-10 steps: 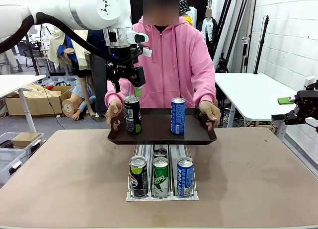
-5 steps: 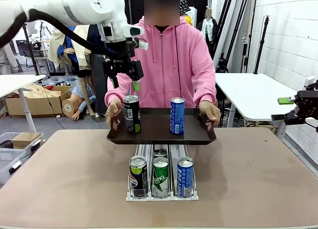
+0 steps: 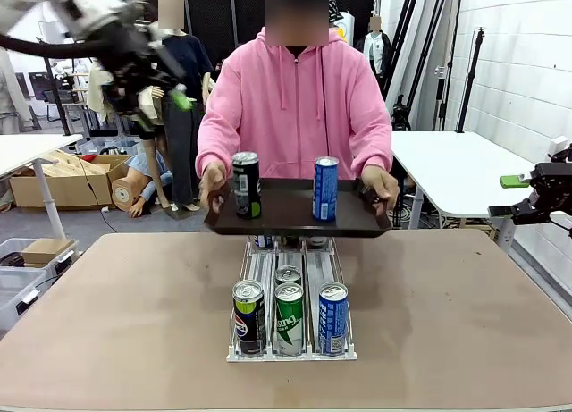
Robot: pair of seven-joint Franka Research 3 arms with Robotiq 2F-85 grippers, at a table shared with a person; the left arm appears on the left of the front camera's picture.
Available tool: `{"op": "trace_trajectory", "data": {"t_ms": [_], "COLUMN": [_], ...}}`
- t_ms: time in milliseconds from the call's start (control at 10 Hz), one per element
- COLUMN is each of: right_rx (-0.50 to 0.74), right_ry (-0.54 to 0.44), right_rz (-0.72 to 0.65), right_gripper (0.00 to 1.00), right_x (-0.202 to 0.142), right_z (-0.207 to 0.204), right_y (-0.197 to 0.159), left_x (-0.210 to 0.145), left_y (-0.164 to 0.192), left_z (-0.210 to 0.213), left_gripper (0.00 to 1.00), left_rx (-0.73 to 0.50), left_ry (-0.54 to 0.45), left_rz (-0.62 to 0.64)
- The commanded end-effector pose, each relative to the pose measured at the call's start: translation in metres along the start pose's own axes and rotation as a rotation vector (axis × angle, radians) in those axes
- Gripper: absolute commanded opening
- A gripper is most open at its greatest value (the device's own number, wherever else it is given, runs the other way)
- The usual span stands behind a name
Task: Retrieve and hand over the desired beverage to the person.
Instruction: Place the picked can on the Handle tray extended by the person.
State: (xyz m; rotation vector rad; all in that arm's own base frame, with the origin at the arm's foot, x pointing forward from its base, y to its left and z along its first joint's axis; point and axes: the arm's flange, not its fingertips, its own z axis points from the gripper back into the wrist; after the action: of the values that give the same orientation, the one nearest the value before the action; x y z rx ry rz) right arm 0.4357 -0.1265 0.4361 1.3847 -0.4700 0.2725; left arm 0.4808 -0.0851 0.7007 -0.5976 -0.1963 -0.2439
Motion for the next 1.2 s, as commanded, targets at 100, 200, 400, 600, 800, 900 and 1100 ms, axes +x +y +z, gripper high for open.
{"op": "trace_trajectory", "data": {"t_ms": [100,200,400,600,800,900,1100], "right_rx": [-0.001,-0.001,-0.001,-0.001,-0.001,-0.001,-0.001], "right_ry": [-0.006,-0.006,-0.006,-0.006,-0.006,-0.006,-0.006], "right_rz": [-0.008,-0.008,-0.008,-0.008,-0.008,-0.008,-0.008], "right_gripper": [1.0,1.0,1.0,1.0,1.0,1.0,1.0], "right_x": [-0.001,-0.001,-0.001,-0.001,-0.001,-0.001,-0.001], "right_z": [-0.002,-0.002,-0.002,-0.002,-0.002,-0.002,-0.002], "right_y": [0.001,0.001,0.001,0.001,0.001,0.001,0.001], "left_x": [-0.041,-0.049,-0.06,-0.076,-0.082,-0.082,-0.079], "left_y": [0.099,0.132,0.185,0.235,0.265,0.276,0.296], "left_z": [-0.002,-0.01,-0.011,-0.009,-0.018,-0.025,-0.037], "left_gripper": [1.0,1.0,1.0,1.0,1.0,1.0,1.0], "left_rx": [-0.265,-0.353,-0.526,-0.618,-0.697,-0.72,-0.761], "left_ry": [-0.085,-0.102,-0.159,-0.217,-0.216,-0.214,-0.206], "left_rz": [0.074,0.079,0.057,0.112,0.122,0.122,0.128]}}
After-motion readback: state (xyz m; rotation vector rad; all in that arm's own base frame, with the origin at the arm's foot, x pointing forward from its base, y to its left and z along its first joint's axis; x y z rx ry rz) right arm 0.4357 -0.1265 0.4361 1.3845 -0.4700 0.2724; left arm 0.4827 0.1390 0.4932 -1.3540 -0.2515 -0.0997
